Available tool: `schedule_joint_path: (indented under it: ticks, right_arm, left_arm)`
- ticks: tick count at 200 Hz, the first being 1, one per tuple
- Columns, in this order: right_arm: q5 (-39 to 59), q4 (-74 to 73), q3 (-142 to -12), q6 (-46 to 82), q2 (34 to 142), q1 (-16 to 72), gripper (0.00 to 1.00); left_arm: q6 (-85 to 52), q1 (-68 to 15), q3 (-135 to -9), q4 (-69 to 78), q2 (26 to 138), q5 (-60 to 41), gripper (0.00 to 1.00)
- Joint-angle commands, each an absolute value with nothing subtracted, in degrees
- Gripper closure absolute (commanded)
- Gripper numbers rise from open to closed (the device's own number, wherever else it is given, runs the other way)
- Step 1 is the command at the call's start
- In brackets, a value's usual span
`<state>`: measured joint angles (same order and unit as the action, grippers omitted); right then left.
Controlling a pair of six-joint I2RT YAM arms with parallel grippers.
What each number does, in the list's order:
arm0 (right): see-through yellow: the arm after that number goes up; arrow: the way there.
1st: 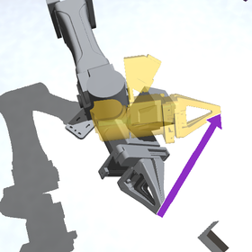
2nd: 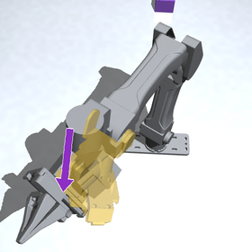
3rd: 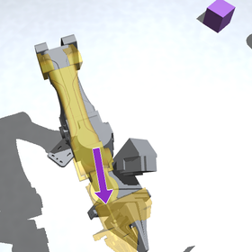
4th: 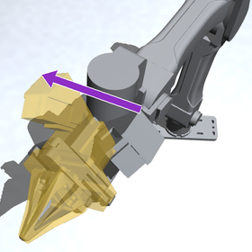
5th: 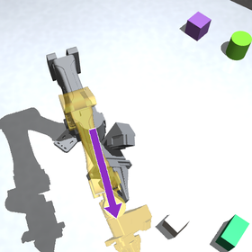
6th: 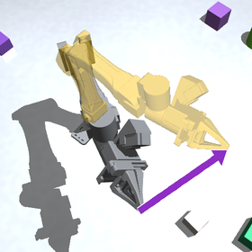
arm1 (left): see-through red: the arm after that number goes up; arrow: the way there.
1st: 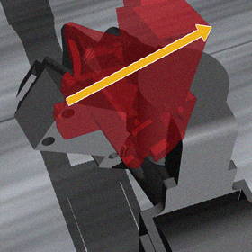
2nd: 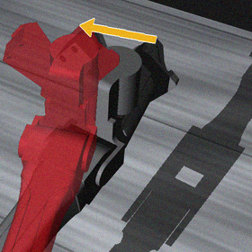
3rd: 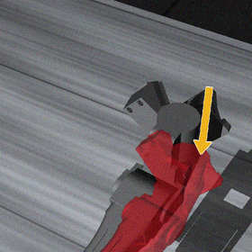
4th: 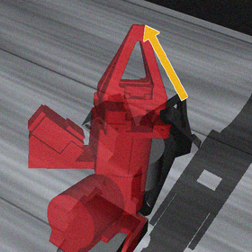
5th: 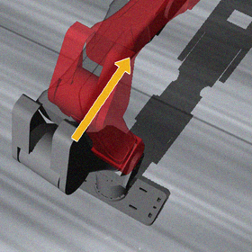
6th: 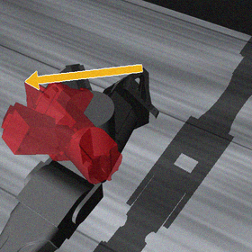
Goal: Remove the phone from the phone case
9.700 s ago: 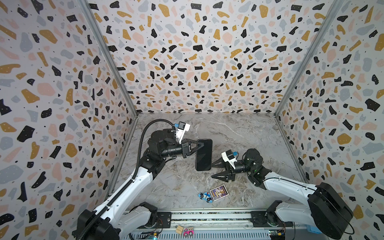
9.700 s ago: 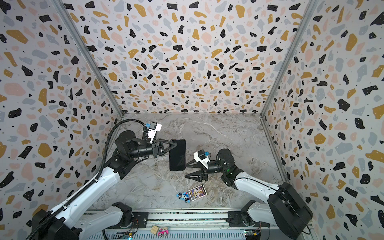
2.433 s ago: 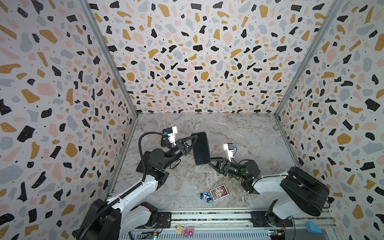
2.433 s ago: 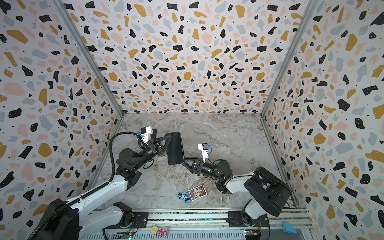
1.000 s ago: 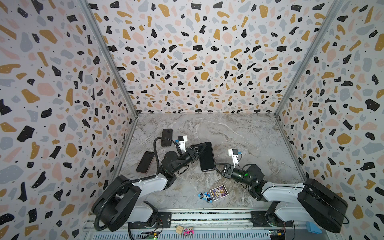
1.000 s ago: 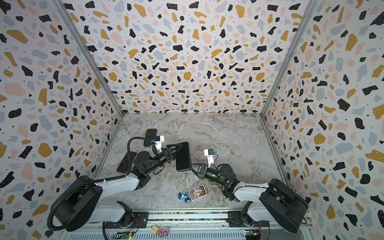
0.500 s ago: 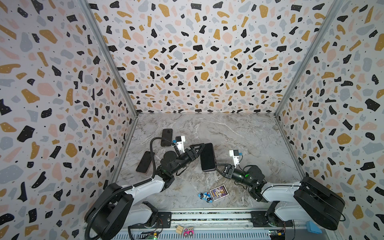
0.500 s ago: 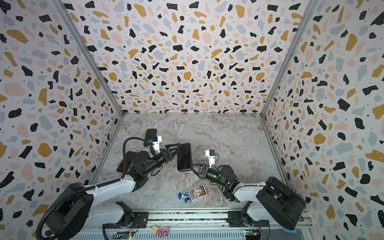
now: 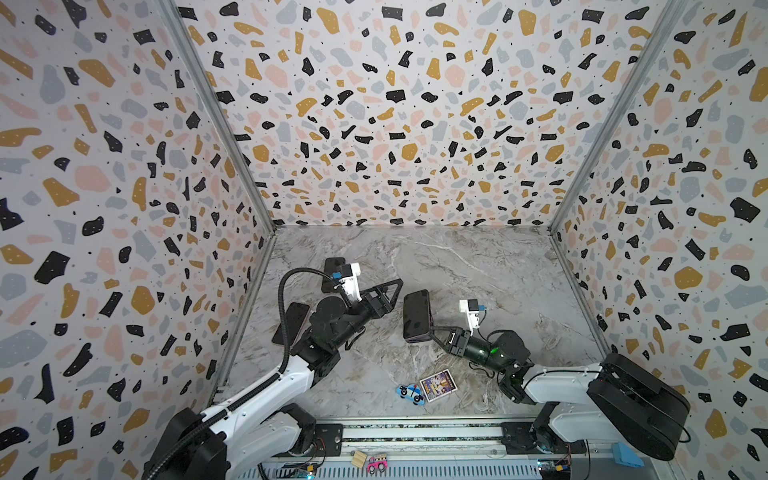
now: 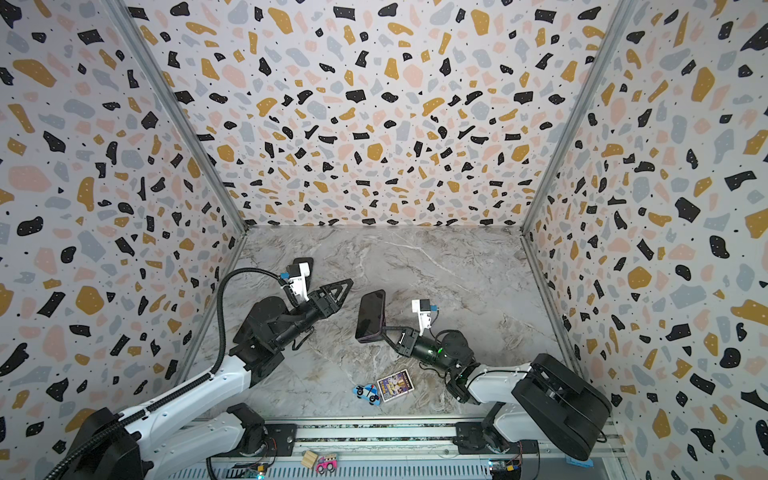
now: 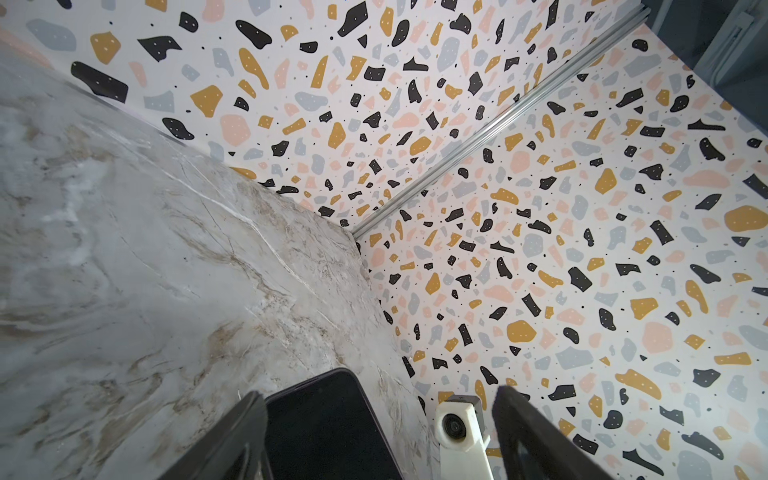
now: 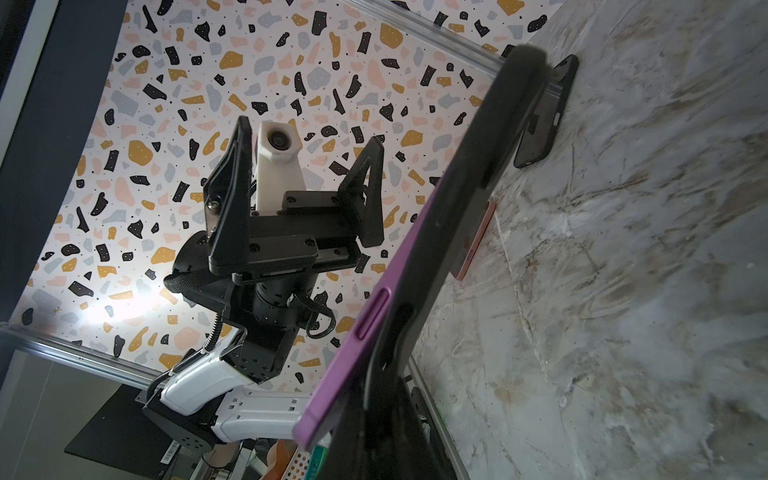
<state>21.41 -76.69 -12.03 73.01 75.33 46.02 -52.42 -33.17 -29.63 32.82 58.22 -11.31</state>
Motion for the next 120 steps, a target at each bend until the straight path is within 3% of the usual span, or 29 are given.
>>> schedule_joint_path:
  ticks: [1, 60, 120]
  right_arm:
    - [21.7, -82.4, -12.1, 72.7, 74.5, 45.8, 1.0]
    - [21.8, -82.4, -12.0, 72.9, 74.5, 45.8, 1.0]
    - [22.2, -82.3, -12.3, 73.0, 74.5, 45.8, 1.0]
  left_arm:
    - [-46.4, -33.6, -31.9, 31.4, 57.5, -13.7, 0.12]
    - [-21.1, -40.7, -39.0, 11.8, 49.9, -7.7, 0.08]
    - [-0.5, -52.9, -39.4, 4.7, 48.5, 0.8, 0.09]
